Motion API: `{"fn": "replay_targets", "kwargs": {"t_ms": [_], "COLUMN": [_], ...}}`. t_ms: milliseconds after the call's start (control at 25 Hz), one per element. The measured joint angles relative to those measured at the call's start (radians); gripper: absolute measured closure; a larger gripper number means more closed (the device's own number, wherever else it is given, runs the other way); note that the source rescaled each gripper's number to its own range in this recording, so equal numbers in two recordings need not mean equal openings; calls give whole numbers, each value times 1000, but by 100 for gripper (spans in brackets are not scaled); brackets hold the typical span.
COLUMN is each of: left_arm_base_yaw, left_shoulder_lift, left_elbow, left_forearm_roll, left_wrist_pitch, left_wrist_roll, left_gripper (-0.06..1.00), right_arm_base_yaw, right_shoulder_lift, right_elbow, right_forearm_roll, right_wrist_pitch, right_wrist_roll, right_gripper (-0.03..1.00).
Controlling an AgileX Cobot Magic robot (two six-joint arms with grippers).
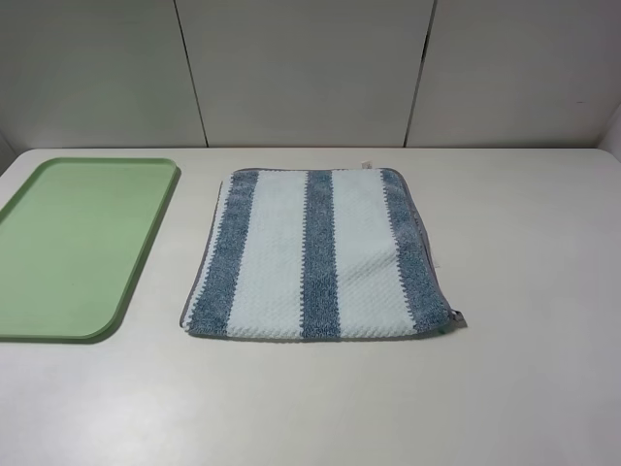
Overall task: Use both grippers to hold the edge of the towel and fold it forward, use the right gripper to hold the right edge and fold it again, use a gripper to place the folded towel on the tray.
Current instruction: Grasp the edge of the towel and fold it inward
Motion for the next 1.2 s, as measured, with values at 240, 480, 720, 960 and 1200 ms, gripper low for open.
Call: {"fn": "replay_targets", "kwargs": {"t_ms": [240,480,720,960,1200], "left_arm_base_yaw": [0,-83,-303,-453,-516], "left_shoulder_lift": [243,426,544,635,701], "left_elbow": [-159,-250,-252,-252,-245], "left_forearm_roll": [3,5,146,217,112], "left_wrist_pitch": [-6,-35,-37,-38,-39], "left_wrist_roll": [120,201,224,216,350], "left_gripper": [-5,-5,-5,-4,-3], "right_arm_base_yaw": [0,0,41,218,377], "right_shoulder_lift": [243,479,696,829,951], "right_elbow": [-159,-279,-371,-408,-409], "right_forearm_roll": [-35,-42,-48,-100,-108], "right_wrist_pitch": [-32,-34,-27,-28,-24], "right_wrist_roll": [-20,-140,-198,-218,-294], "right_gripper": [-3,-3,-3,-3,-3]}}
